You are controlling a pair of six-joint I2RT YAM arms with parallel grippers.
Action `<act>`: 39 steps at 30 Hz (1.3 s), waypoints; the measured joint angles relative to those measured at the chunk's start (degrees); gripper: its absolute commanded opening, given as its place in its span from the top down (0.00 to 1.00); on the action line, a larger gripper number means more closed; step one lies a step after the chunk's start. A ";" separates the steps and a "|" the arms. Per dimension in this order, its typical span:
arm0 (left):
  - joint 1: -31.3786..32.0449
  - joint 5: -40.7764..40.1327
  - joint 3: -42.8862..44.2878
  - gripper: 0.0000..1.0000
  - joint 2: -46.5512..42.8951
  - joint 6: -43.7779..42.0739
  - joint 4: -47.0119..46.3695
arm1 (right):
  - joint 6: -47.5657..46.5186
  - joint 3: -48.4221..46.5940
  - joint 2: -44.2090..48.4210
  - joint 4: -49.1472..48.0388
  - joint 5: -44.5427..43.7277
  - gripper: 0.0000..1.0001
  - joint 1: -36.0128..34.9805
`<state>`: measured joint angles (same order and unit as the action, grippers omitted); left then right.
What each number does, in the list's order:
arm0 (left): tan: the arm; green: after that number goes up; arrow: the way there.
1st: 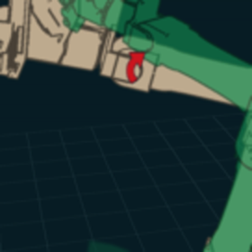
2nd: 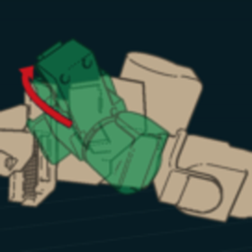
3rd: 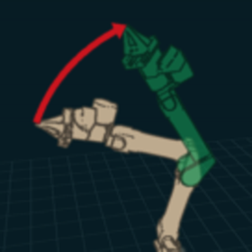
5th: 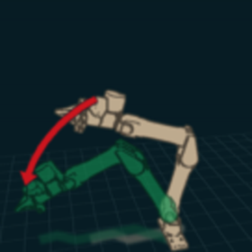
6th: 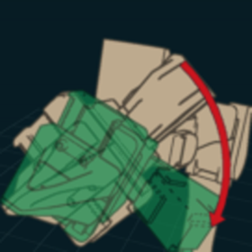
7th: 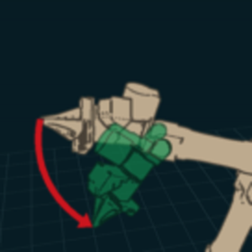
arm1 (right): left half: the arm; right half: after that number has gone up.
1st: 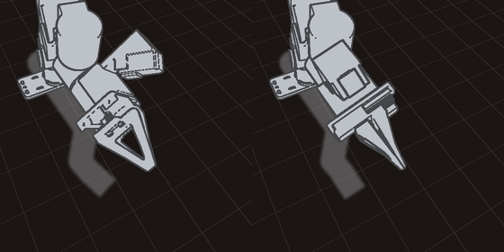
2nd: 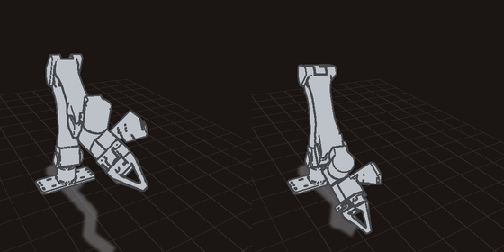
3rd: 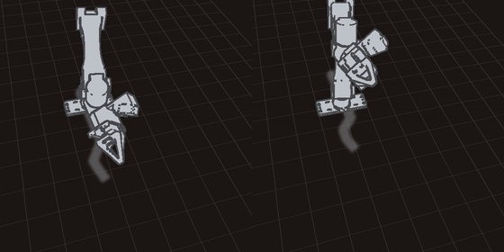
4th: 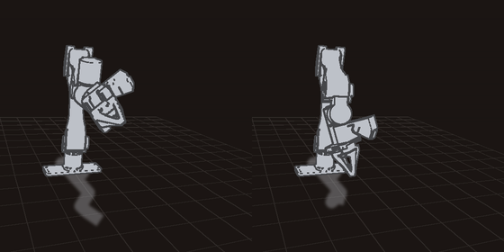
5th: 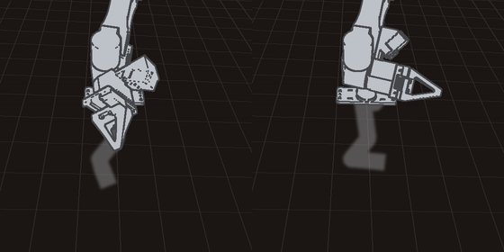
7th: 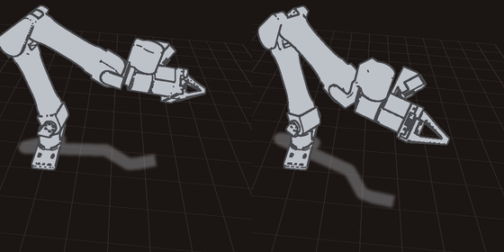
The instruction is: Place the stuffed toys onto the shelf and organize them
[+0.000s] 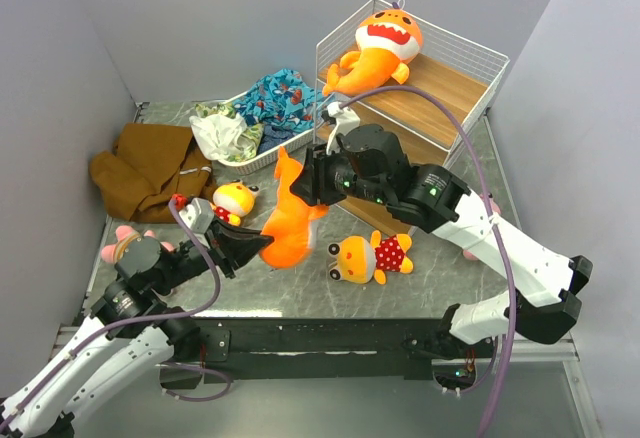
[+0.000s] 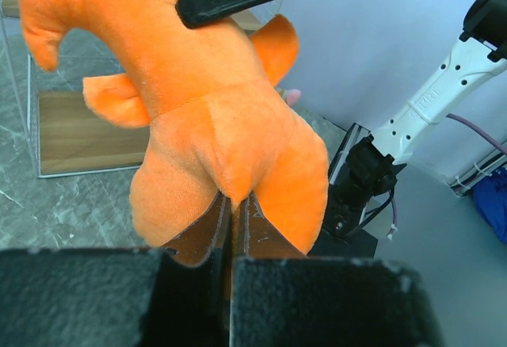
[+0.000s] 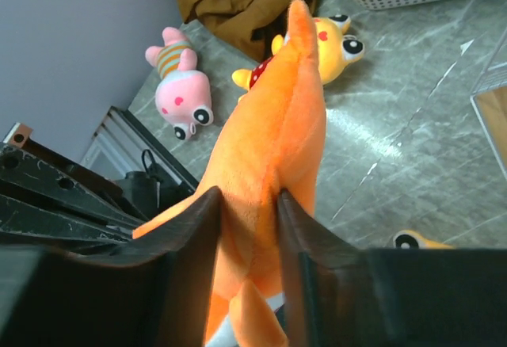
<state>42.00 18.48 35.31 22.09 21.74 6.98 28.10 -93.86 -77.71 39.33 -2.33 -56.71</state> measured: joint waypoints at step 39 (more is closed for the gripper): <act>0.09 -0.24 0.74 0.01 2.67 -0.28 1.66 | -12.83 -24.50 -8.17 5.53 13.44 1.00 6.10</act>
<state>42.09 18.24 36.05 24.75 21.45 8.64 15.27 -118.37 -85.89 44.86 11.11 -50.61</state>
